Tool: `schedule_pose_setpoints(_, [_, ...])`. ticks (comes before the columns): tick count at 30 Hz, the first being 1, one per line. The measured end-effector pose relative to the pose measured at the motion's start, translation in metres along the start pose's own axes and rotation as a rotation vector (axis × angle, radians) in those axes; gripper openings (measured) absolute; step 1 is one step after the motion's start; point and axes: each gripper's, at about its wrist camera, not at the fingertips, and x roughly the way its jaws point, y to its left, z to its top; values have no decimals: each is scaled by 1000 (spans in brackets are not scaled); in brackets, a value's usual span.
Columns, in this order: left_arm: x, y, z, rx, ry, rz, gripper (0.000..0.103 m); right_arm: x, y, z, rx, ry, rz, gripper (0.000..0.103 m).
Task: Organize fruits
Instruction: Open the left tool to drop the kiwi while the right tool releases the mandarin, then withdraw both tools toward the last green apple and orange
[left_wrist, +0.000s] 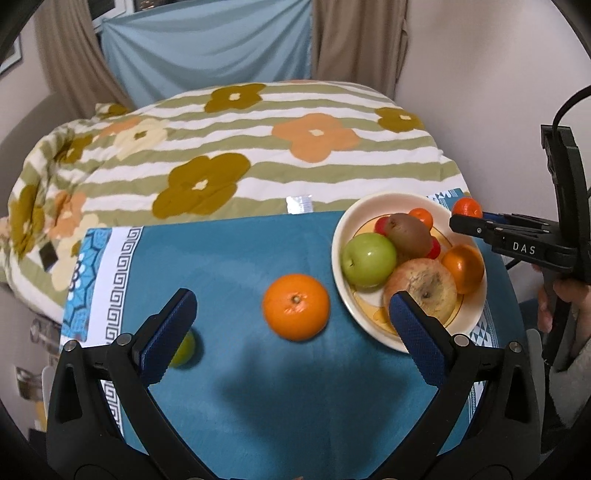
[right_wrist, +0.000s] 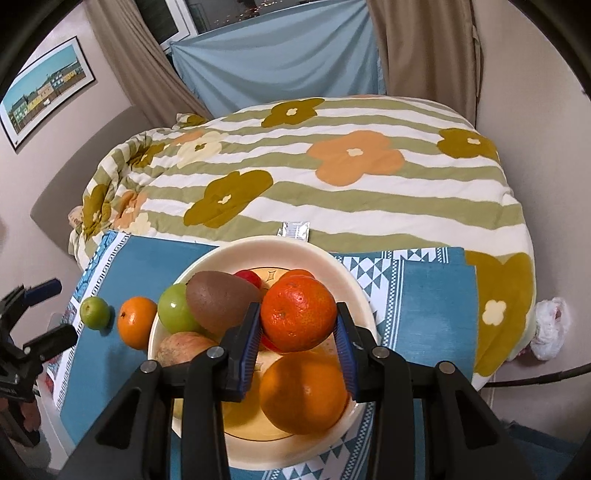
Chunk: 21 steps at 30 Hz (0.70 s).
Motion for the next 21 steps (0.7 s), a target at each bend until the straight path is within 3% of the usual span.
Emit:
schedule_pose_setpoints(2, [-2,2,-2,-8,-1,4,103,-3,1,-1,8,-10,16,61])
schedule_pose_setpoints(4, [-6,4,-5,-13,-2,10,103,-8,2,-3,5,-36,23,94])
schedule_pose_setpoints(5, [-8,5,-7,-15,-2,15,103,-11,3,-3,1,-47,23,98])
schedule_pose_setpoints(21, [-62,29,-21,-13,-58,73,103,-52,22,-15,-12,-78,-70,102])
